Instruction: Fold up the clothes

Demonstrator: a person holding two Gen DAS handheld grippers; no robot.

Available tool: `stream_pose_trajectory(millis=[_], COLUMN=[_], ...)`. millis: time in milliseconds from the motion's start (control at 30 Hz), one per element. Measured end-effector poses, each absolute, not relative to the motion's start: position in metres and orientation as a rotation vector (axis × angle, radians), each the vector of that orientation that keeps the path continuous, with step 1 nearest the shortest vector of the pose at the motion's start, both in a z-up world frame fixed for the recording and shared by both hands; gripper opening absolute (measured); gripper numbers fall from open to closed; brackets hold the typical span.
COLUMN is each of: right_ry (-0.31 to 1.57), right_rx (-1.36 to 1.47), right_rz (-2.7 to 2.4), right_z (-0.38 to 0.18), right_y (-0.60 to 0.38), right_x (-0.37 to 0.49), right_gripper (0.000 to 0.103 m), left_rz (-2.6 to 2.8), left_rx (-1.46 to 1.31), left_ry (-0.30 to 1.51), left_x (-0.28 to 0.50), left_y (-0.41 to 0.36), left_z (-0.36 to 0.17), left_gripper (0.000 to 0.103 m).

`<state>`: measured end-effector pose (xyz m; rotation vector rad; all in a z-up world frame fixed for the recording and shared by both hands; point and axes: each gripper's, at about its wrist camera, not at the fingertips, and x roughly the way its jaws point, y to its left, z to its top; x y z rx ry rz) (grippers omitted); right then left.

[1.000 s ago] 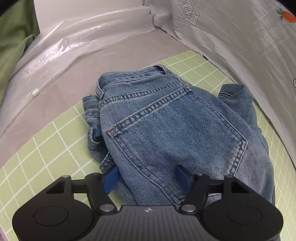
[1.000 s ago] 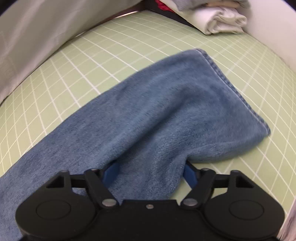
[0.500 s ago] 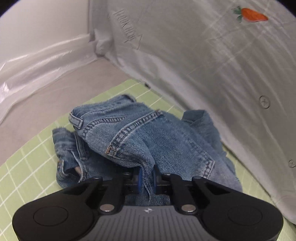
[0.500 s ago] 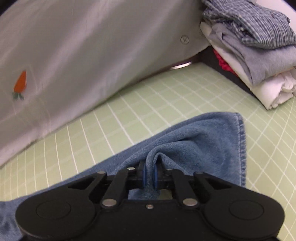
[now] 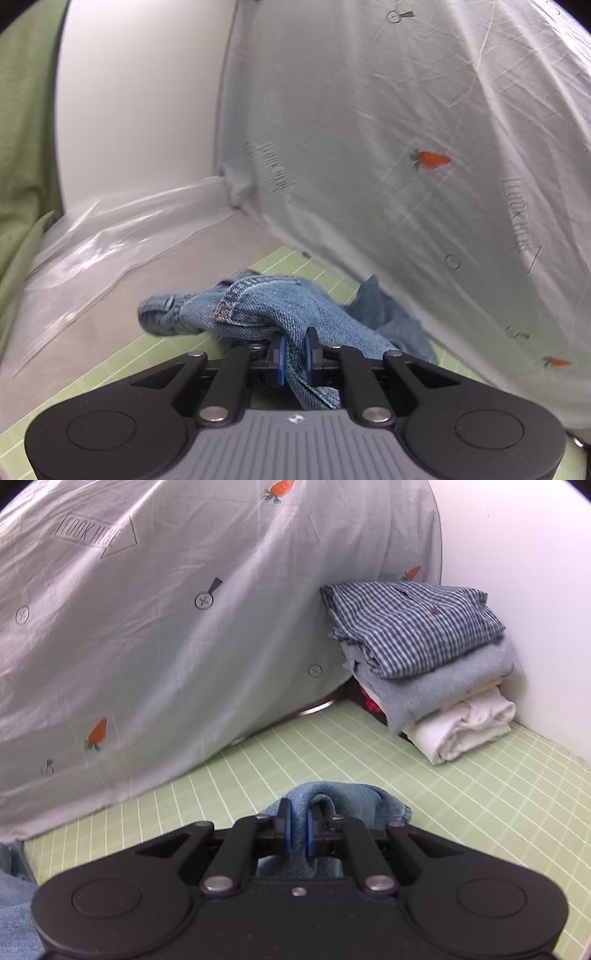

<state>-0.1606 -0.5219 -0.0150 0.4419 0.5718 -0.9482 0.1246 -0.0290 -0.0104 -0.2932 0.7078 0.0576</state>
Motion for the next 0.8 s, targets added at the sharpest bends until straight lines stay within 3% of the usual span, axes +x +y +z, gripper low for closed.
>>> stream_pose_trajectory(millis=[133,267,333,433,600,800], right_ry=[0.785,0.864,0.844,0.789,0.726,0.769], right_rx=[0.575,0.668,0.678,0.67,0.669,0.682], right_rz=[-0.889,-0.834,-0.827,-0.83,-0.885,-0.971], right_z=[-0.07,-0.1,-0.098,-0.088,-0.081,-0.102], right_y=[-0.507,-0.497,-0.496,-0.502,-0.519,-0.558], right_x=[-0.192,-0.21,-0.214,-0.222,-0.251,-0.281], right_gripper=[0.012,0.035,0.042,0.057,0.075,0.079], left_rz=[0.208,0.236,0.211,0.15,0.033,-0.056], left_rx=[-0.243,-0.297,-0.238,-0.177,-0.147,-0.102], left_ry=[0.893,0.99,0.955,0.913,0.909,0.938], left_x=[0.084,0.063,0.056,0.048,0.029,-0.002], left_y=[-0.005,0.003,-0.011,-0.033,-0.07,-0.11], left_z=[-0.056,-0.076,-0.069,-0.06,-0.055,-0.061], left_gripper=[0.018,0.023,0.042,0.058,0.062,0.066])
